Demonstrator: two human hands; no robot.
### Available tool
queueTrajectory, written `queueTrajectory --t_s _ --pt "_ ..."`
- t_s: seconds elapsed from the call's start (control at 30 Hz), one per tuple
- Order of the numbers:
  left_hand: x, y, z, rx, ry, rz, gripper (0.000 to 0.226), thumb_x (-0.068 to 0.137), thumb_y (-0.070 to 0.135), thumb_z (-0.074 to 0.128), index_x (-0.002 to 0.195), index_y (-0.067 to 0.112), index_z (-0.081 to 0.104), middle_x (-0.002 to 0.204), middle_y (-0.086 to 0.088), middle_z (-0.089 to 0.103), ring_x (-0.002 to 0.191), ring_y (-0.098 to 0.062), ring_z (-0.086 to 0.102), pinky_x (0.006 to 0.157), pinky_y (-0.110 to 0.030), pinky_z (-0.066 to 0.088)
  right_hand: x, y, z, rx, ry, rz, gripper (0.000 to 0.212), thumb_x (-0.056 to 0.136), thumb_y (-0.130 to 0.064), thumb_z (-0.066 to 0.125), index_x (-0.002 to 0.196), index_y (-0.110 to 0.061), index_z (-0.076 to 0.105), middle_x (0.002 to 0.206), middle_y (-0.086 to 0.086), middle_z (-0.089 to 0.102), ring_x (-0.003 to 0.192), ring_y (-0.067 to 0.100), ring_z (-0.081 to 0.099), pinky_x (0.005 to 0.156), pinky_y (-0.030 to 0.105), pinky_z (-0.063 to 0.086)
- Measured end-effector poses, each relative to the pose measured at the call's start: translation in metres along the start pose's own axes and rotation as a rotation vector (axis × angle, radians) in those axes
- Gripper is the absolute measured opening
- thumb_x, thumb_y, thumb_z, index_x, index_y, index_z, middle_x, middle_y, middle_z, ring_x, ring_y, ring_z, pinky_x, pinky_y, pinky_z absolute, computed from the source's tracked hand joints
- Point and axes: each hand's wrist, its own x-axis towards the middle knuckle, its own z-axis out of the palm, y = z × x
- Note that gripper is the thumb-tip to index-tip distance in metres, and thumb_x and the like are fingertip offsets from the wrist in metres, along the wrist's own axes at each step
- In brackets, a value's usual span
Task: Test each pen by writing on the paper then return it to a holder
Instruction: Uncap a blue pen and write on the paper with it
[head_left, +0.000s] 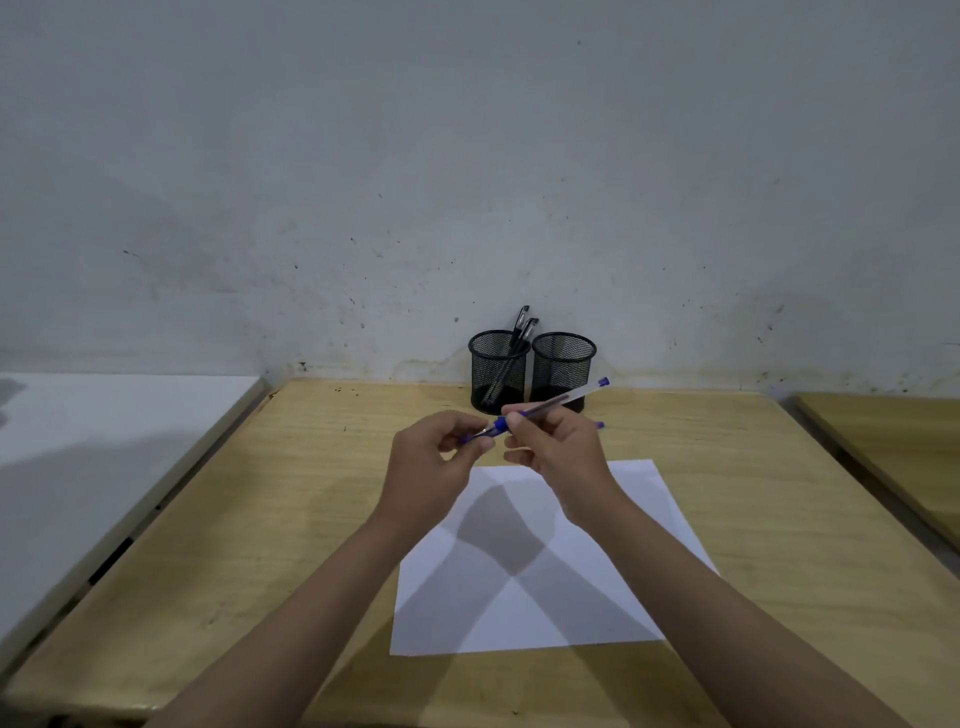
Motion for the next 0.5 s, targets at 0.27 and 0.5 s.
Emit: queueTrajectory --t_s 0.27,0.5 --pt "0.008 0.002 -0.016 -0.348 -0.113 -0.145 0.019 0.072 -0.009 0.068 0.078 0.009 0.072 0.063 0.003 0.072 0.061 -0.010 0.065 0.064 -0.019 0.053 -0.015 0.002 0.012 -0.169 0.025 -0.288 0.009 0.089 -0.006 0.061 0.086 -0.010 0.068 0.072 0.000 0.066 0.065 0.006 0.061 0.065 0.023 0.050" --pt "0.018 -0.009 -0.047 -0.559 -0.372 -0.167 0.031 0.055 0.033 0.086 0.076 0.014 0.076 0.072 -0.007 0.073 0.069 -0.017 0.068 0.066 -0.023 0.054 -0.028 -0.003 0.030 -0.293 -0.019 -0.721 0.011 0.086 -0.002 0.061 0.089 -0.011 0.066 0.084 0.006 0.063 0.075 0.017 0.064 0.063 0.031 0.055"
